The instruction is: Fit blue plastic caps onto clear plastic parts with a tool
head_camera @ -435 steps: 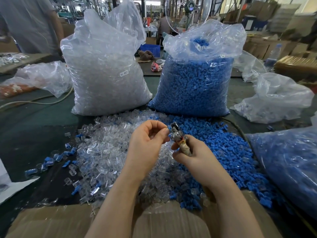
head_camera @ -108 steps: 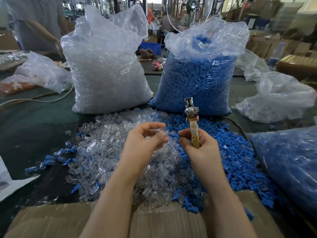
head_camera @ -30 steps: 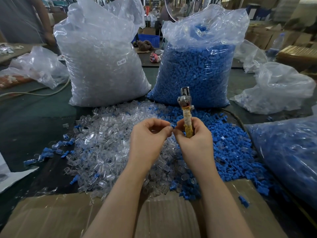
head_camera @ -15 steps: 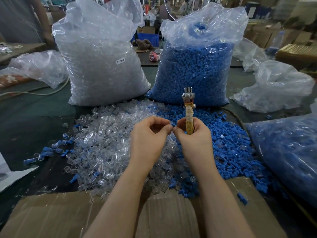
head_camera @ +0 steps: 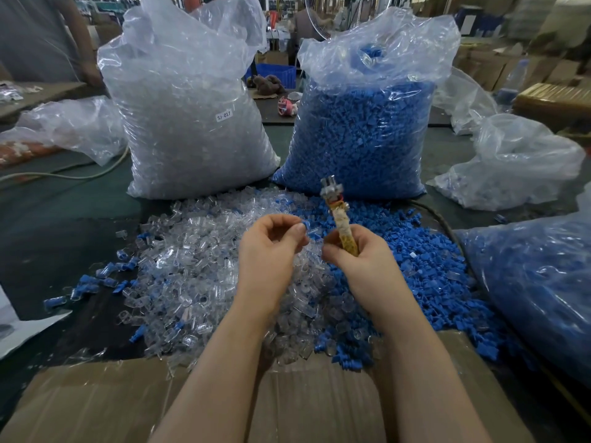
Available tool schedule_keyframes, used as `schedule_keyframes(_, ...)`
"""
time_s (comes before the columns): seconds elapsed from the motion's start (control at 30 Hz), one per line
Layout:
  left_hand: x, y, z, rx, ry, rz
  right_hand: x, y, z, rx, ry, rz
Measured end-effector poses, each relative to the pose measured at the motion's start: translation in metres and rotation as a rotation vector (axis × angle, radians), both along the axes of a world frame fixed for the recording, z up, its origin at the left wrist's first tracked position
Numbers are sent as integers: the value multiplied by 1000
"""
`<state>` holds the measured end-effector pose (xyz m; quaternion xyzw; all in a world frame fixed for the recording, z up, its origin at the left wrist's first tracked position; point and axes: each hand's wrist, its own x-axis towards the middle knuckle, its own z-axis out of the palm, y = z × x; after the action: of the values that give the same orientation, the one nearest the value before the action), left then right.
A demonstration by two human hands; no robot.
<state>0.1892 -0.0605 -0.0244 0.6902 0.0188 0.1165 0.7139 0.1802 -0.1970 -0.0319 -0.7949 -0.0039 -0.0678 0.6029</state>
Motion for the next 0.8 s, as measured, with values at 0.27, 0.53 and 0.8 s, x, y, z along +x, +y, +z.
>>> schedule_keyframes(0.27,1,5,3,-118,6,1,-2,-7,-1,-214,92,176)
schedule_keyframes(0.53,3,9,4,-183,13,-8,-4,-10,2,-301,127,277)
schedule_keyframes(0.8,4,14,2,-221,14,-77,-8,-8,9,-296,186,338)
